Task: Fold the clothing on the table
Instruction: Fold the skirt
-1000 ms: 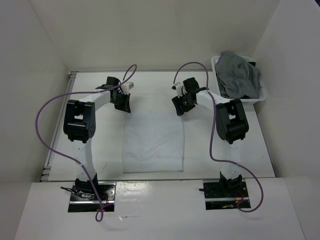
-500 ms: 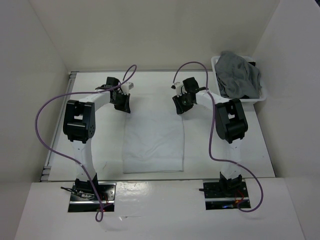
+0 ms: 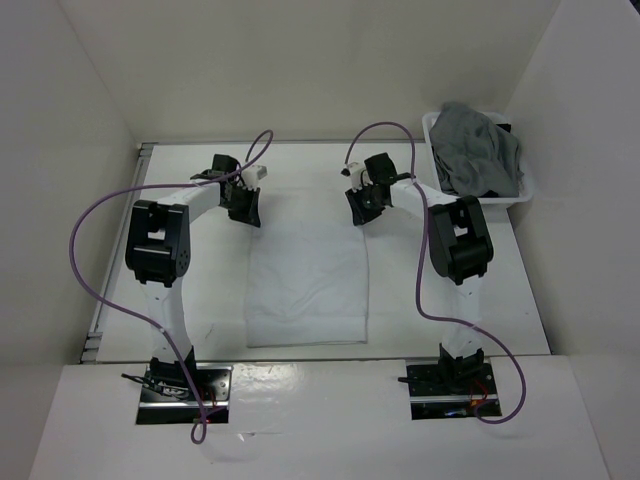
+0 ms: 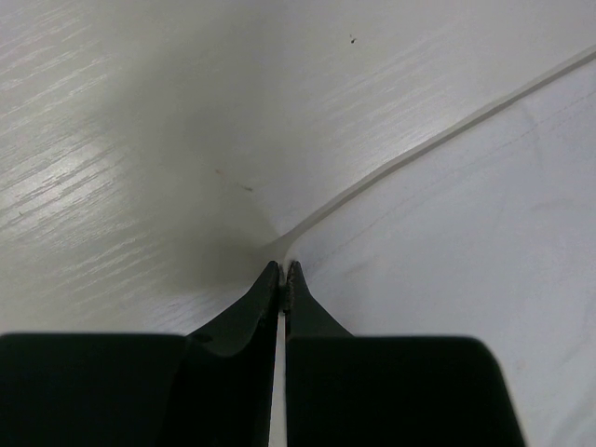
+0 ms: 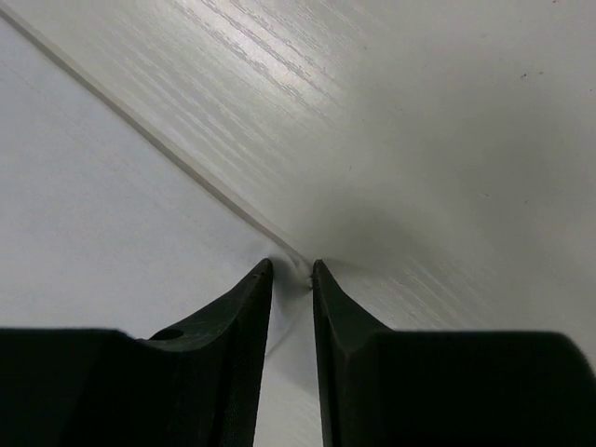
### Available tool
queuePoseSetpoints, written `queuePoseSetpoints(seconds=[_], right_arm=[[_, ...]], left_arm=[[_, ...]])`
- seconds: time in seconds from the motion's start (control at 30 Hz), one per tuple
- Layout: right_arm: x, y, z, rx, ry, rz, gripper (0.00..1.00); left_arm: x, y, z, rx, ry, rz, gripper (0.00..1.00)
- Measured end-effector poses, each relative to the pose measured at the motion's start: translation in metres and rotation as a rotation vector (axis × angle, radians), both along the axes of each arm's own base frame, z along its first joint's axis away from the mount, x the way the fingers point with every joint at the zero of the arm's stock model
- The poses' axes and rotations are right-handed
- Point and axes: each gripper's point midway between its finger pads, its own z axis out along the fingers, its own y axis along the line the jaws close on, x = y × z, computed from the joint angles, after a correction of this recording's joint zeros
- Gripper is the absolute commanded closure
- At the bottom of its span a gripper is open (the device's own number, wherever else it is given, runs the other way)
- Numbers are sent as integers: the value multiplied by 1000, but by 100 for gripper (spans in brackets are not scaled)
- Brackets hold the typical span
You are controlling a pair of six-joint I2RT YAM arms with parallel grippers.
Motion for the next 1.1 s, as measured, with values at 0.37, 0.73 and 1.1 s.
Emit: queuePoseSetpoints(seconds=[0.37, 0.73, 1.1], right_arm=[[1, 1, 0, 8, 1, -1, 100], [6, 0, 6, -4, -13, -14, 100], [31, -1, 32, -15, -95, -47, 100]], left_arm=[[-2, 3, 0, -3, 5, 4, 100], [-15, 8, 6, 20, 39, 6, 100], [10, 6, 46, 21, -68, -11, 100]])
